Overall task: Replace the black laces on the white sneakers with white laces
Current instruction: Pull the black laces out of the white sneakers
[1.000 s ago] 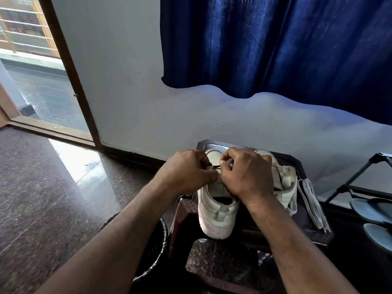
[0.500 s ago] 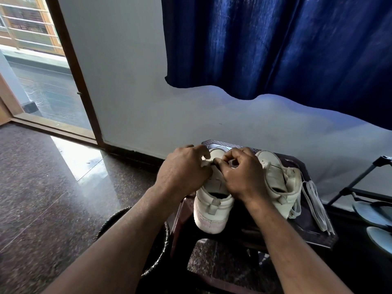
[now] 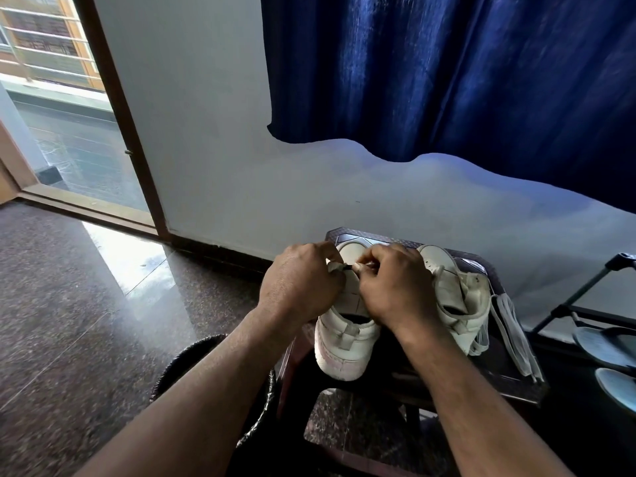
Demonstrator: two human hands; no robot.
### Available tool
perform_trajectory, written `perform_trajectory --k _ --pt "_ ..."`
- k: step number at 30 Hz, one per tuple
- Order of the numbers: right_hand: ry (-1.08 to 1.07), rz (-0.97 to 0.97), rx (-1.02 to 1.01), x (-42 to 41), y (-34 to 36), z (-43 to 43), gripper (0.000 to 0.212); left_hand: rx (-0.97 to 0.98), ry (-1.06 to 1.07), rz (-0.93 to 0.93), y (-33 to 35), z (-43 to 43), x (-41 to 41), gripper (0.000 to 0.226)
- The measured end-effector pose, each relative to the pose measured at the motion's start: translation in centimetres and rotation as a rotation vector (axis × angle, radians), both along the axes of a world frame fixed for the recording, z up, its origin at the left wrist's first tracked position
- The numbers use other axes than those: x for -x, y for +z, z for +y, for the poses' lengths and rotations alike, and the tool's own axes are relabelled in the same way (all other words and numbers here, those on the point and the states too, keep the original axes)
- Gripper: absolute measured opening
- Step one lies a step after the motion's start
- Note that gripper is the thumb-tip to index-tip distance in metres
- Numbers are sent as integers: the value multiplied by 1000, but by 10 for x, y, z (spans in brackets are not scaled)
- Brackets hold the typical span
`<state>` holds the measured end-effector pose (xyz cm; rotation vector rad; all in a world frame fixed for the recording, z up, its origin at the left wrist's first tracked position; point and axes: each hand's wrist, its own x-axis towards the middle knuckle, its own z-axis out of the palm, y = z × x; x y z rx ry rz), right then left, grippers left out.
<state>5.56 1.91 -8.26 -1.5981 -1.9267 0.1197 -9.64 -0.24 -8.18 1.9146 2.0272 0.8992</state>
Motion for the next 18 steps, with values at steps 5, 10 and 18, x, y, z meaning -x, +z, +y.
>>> perform_trajectory --k 5,10,18 --pt "36 222 -159 -2 -1 0 6 18 15 -9 2 -3 -2 18" --pt "8 848 5 -10 14 1 12 41 15 -26 3 -2 -3 22" --pt "36 -2 -34 -1 6 -8 26 49 30 -72 5 -3 -1 15"
